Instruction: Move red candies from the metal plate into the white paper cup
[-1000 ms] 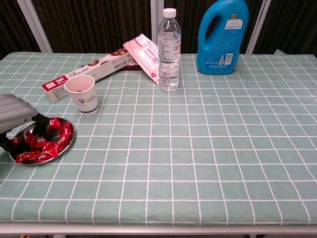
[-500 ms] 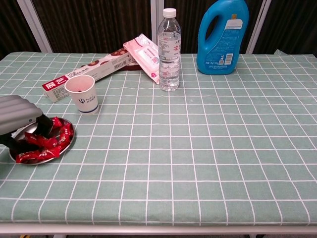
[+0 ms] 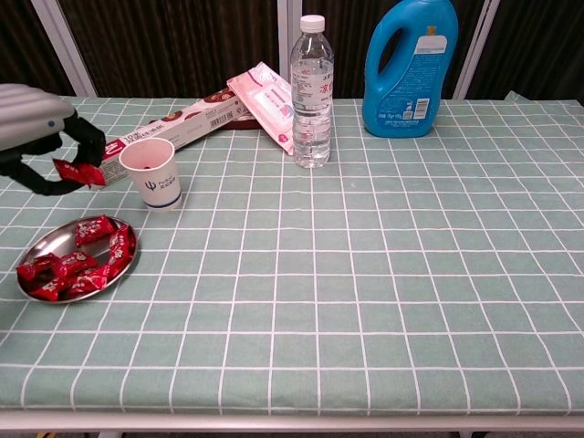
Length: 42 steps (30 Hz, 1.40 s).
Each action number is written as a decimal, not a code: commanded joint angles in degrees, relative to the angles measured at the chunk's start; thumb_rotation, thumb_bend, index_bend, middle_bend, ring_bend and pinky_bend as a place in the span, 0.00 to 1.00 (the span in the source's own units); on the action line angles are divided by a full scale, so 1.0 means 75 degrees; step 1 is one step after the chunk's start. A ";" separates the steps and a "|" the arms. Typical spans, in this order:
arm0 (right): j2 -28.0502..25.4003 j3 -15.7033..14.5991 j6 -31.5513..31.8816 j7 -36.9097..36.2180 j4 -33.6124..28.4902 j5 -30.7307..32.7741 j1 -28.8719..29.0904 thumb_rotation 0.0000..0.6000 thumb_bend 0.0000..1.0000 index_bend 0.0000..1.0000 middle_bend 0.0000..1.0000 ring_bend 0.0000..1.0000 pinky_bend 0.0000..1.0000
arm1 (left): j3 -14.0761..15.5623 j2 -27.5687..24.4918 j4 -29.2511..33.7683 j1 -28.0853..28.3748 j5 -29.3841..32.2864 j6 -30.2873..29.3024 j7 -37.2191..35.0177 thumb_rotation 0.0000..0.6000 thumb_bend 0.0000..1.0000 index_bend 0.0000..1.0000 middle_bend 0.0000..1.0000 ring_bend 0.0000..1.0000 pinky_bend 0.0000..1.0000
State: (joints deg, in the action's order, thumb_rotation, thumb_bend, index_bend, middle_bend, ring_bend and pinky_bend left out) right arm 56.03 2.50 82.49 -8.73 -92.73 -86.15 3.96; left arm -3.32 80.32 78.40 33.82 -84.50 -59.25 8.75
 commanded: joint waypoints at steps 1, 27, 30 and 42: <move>0.0004 0.0002 0.0000 -0.0002 0.0008 0.0018 -0.0007 1.00 0.09 0.02 0.14 0.06 0.38 | -0.0241 -0.0072 0.0119 0.0284 0.0168 0.0282 -0.0048 1.00 0.42 0.66 0.70 0.99 1.00; 0.0022 0.0029 -0.0027 -0.0046 0.0088 0.0211 -0.0085 1.00 0.09 0.02 0.14 0.06 0.38 | -0.0632 0.0590 -0.0781 0.1375 0.1360 0.1572 0.0503 1.00 0.42 0.53 0.59 0.98 1.00; 0.0022 0.0025 -0.0013 -0.0068 0.0098 0.0203 -0.0098 1.00 0.09 0.02 0.14 0.06 0.38 | -0.0648 0.0612 -0.0819 0.1428 0.1421 0.1598 0.0534 1.00 0.42 0.51 0.57 0.98 1.00; 0.0033 0.0043 -0.0043 -0.0107 0.0136 0.0209 -0.0086 1.00 0.09 0.02 0.14 0.06 0.38 | -0.0679 0.0463 -0.0652 0.1393 0.1655 0.1406 0.0596 1.00 0.41 0.42 0.50 0.97 1.00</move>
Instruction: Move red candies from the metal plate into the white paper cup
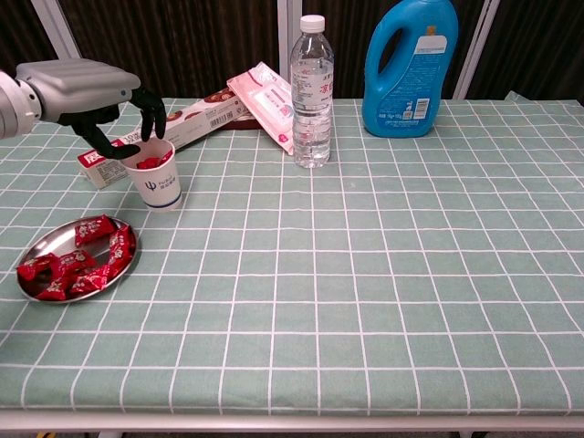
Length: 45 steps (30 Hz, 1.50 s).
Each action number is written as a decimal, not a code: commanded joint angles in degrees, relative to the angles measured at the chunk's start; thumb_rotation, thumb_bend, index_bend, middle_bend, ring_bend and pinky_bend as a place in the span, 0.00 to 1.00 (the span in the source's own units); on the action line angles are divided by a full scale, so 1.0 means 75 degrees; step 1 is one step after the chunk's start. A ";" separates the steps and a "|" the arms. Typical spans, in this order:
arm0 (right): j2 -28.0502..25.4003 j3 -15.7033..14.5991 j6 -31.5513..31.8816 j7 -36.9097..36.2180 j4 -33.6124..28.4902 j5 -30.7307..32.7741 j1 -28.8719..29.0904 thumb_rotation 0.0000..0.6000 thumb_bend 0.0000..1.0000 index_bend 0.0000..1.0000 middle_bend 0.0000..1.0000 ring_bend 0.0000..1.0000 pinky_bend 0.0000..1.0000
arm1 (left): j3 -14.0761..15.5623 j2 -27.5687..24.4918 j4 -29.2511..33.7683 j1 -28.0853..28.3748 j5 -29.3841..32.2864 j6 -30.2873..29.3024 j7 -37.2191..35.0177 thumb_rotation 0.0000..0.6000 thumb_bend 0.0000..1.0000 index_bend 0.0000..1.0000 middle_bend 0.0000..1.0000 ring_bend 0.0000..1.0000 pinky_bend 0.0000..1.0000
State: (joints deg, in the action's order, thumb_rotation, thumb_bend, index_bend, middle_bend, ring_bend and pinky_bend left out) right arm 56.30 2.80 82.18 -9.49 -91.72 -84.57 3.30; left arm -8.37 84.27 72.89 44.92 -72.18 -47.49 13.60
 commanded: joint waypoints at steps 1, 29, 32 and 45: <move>-0.0004 0.0005 0.0002 -0.0016 -0.0001 -0.0009 0.0004 1.00 0.09 0.02 0.14 0.06 0.38 | 0.0006 -0.0107 0.0141 -0.0162 -0.0009 -0.0293 -0.0092 1.00 0.41 0.41 0.50 0.97 1.00; -0.0031 -0.0016 -0.0011 0.0161 -0.0172 -0.0196 0.0092 1.00 0.09 0.02 0.14 0.06 0.38 | 0.1767 -0.0157 0.0777 -0.2147 -0.1645 -0.1880 -0.0029 1.00 0.25 0.44 0.50 0.97 1.00; -0.0029 -0.0017 -0.0024 0.0182 -0.0183 -0.0168 0.0089 1.00 0.09 0.02 0.14 0.06 0.38 | 0.1714 -0.0046 0.0670 -0.2090 -0.1572 -0.1691 0.0022 1.00 0.25 0.44 0.50 0.97 1.00; -0.0049 -0.0019 -0.0045 0.0256 -0.0249 -0.0155 0.0105 1.00 0.09 0.02 0.14 0.06 0.38 | 0.1626 0.0243 0.0175 -0.2168 -0.1430 -0.1609 0.0657 1.00 0.26 0.47 0.52 0.97 1.00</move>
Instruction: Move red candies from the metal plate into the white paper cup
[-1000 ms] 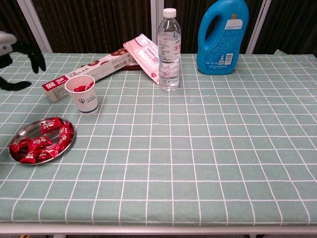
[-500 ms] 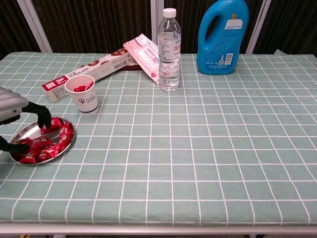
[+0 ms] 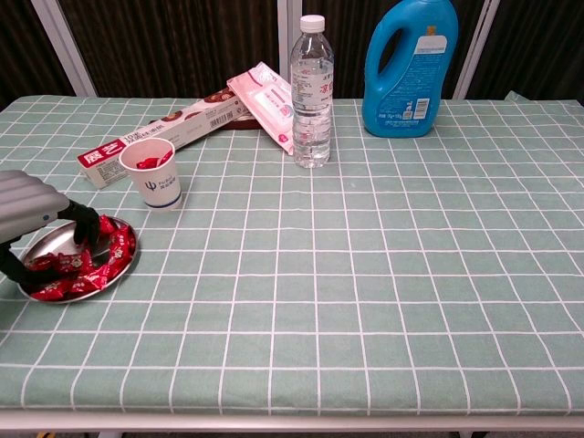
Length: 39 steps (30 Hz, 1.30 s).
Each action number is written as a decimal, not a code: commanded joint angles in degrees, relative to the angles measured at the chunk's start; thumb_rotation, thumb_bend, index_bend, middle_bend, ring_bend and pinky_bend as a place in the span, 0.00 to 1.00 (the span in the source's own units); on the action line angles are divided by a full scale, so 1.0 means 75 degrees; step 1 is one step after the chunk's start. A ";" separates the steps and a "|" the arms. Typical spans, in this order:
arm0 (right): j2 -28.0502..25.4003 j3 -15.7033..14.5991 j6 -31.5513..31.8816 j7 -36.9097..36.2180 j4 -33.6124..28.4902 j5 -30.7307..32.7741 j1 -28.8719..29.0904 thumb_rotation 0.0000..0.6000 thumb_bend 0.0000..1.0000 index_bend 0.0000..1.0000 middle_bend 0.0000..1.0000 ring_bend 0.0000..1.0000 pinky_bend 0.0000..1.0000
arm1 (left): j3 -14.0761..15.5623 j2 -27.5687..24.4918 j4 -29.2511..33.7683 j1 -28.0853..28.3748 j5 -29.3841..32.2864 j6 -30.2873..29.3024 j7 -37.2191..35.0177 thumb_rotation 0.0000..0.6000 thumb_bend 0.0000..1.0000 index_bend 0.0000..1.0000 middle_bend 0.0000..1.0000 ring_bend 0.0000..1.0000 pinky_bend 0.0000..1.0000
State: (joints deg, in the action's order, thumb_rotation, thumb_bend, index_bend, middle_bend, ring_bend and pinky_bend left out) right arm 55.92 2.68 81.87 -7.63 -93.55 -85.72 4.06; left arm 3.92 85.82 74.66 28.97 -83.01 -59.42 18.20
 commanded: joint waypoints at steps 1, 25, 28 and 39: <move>0.0003 -0.0005 -0.0005 0.0016 -0.0008 -0.0004 0.0003 1.00 0.09 0.02 0.14 0.06 0.38 | -0.0014 0.0046 -0.0072 -0.0049 0.0018 -0.0010 0.0029 1.00 0.26 0.47 0.53 0.97 1.00; -0.0014 -0.0005 0.0049 0.0008 -0.0015 0.0015 -0.0031 1.00 0.09 0.02 0.14 0.06 0.38 | -0.0701 -0.0378 0.0046 0.0135 -0.0251 -0.0469 -0.1895 1.00 0.38 0.62 0.66 0.99 1.00; -0.0003 -0.0004 0.0017 0.0000 0.0006 0.0034 -0.0020 1.00 0.09 0.02 0.14 0.06 0.38 | -0.1034 -0.0551 0.0277 0.0328 -0.0182 -0.0505 -0.1943 1.00 0.38 0.62 0.66 0.99 1.00; 0.0023 0.0025 -0.0074 -0.0030 0.0068 0.0130 0.0016 1.00 0.09 0.02 0.14 0.06 0.38 | -0.1781 -0.0301 -0.0065 0.1344 0.0553 0.0686 -0.2007 1.00 0.38 0.61 0.66 0.99 1.00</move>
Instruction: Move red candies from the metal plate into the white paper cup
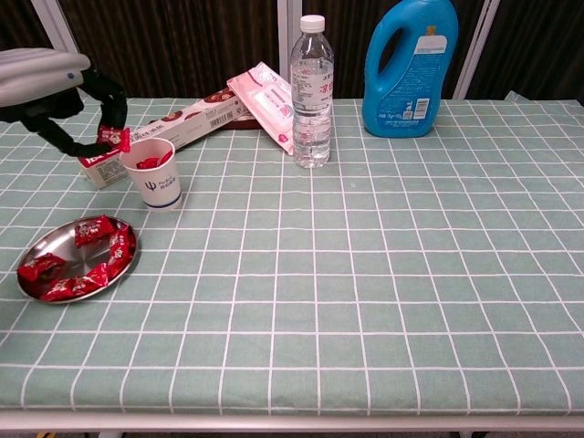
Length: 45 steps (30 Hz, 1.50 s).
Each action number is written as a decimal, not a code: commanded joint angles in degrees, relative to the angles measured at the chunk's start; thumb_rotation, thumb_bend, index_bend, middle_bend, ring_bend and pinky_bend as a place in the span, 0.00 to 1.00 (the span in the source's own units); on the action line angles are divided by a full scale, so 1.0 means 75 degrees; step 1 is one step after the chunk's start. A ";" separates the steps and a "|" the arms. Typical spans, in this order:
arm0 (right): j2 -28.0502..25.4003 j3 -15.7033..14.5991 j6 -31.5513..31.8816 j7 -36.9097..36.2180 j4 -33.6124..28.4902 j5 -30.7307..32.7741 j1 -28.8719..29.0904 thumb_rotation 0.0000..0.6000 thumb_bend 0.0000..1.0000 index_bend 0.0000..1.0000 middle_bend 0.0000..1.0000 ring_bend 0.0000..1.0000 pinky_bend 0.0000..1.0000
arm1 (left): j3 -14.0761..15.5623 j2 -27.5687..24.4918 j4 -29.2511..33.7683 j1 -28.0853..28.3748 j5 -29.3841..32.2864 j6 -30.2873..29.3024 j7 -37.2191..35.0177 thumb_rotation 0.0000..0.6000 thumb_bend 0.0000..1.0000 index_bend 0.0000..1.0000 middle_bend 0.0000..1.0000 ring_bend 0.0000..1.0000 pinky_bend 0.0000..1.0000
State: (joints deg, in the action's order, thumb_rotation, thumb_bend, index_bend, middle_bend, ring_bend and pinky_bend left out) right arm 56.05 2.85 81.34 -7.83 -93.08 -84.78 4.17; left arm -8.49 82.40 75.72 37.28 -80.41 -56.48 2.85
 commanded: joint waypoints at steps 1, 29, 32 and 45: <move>0.0009 0.0002 -0.0005 -0.0007 0.0011 0.0007 0.0002 1.00 0.09 0.02 0.14 0.06 0.38 | -0.0146 0.0210 -0.0274 0.0292 0.0257 0.0367 0.0055 1.00 0.38 0.61 0.65 0.99 1.00; -0.0011 0.0009 -0.0007 -0.0028 0.0009 -0.0021 0.0012 1.00 0.09 0.02 0.14 0.06 0.39 | 0.0097 -0.0394 0.0164 -0.0339 0.0585 -0.0642 0.0165 1.00 0.31 0.43 0.51 0.96 1.00; 0.0002 0.0009 -0.0047 -0.0021 0.0014 -0.0048 0.0049 1.00 0.09 0.02 0.14 0.06 0.39 | 0.0417 -0.0598 0.0321 -0.0710 0.0320 -0.1021 0.0098 1.00 0.31 0.46 0.59 0.95 1.00; -0.0001 -0.0007 -0.0057 0.0035 -0.0042 -0.0108 0.0086 1.00 0.09 0.02 0.14 0.06 0.39 | 0.1482 -0.0295 0.0278 -0.1314 0.0119 -0.0622 0.1103 1.00 0.30 0.51 0.81 0.97 1.00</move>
State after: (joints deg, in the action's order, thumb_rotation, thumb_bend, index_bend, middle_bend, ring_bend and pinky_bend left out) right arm 56.05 2.81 80.91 -7.58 -93.39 -85.60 4.82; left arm 2.32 79.73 78.19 27.63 -79.51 -61.48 10.69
